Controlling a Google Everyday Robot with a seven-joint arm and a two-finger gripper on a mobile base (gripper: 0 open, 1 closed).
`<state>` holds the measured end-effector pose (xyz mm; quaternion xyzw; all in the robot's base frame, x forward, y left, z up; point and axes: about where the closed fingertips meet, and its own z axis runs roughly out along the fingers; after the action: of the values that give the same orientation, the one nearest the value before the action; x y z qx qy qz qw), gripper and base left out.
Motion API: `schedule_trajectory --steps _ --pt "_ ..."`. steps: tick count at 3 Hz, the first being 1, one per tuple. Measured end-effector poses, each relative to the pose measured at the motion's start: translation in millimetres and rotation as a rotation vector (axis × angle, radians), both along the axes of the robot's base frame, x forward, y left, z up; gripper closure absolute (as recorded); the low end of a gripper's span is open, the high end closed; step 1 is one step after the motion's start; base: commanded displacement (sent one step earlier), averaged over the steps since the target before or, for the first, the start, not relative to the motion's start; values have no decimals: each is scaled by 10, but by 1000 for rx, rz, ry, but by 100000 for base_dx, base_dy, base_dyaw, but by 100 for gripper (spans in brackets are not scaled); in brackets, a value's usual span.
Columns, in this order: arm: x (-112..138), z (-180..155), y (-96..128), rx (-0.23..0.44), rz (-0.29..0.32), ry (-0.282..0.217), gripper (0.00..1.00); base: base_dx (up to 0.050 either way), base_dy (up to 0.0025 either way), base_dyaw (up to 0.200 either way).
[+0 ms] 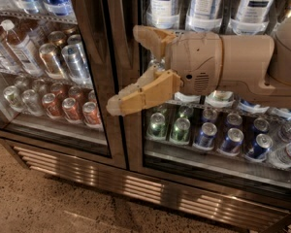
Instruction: Open right fridge door
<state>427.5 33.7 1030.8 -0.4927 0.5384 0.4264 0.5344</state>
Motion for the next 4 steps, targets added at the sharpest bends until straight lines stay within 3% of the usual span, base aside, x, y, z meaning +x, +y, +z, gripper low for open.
schedule_trajectory --steps 1,2,4 --pt "-1 31 -49 15 -53 -24 0 0 0 0" --pt "22 -49 -19 -4 -54 -4 0 0 0 0" --pt "22 -49 -19 -4 -54 -4 0 1 -1 18312"
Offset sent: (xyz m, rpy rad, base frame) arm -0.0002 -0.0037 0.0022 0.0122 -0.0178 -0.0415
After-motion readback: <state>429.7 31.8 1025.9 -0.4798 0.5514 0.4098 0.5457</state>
